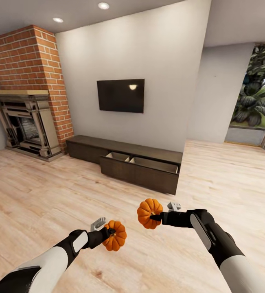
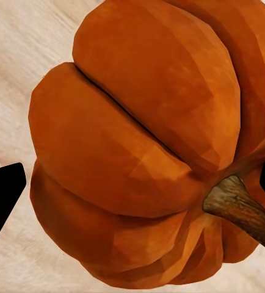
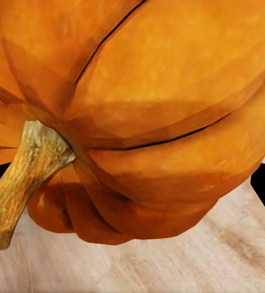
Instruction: Place each of the two pumpkins and all three candles from the living room inside a cabinet in the living room (use any cabinet), then make sure every cabinet is closed, and position the cauldron so it is next to a table in the living room.
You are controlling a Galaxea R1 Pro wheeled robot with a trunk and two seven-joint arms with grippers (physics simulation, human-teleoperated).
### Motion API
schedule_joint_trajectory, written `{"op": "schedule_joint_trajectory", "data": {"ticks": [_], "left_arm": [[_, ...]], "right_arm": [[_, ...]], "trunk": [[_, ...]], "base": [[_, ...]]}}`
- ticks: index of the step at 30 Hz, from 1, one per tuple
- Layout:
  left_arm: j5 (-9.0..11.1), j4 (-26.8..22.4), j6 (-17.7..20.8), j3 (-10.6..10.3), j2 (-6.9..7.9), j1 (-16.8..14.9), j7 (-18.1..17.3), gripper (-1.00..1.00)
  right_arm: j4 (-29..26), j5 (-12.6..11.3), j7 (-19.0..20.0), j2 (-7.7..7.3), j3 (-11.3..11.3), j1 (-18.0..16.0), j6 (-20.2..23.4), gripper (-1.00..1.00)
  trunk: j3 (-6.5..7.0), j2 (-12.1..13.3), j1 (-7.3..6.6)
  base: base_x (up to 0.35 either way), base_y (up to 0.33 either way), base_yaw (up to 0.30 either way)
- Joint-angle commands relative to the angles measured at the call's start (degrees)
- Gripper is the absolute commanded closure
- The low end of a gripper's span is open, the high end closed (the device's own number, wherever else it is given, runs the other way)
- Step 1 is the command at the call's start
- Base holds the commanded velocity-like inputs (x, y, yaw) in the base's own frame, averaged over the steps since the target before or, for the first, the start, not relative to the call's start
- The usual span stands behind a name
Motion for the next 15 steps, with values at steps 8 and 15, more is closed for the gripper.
{"op": "schedule_joint_trajectory", "data": {"ticks": [8, 15], "left_arm": [[-0.1, -0.1, 0.4, 0.5, -0.01, 0.0, 0.0, 1.0], [-0.1, -0.1, 0.5, 0.5, -0.01, 0.0, 0.0, 1.0]], "right_arm": [[0.0, 0.0, -0.1, -0.05, 0.1, -0.1, 0.2, 1.0], [0.0, 0.0, -0.1, -0.05, 0.2, -0.1, 0.2, 1.0]], "trunk": [[1.58, 3.2, -1.75], [3.25, 6.0, -3.29]], "base": [[0.156, 0.0, -0.085], [0.156, 0.0, -0.176]]}}
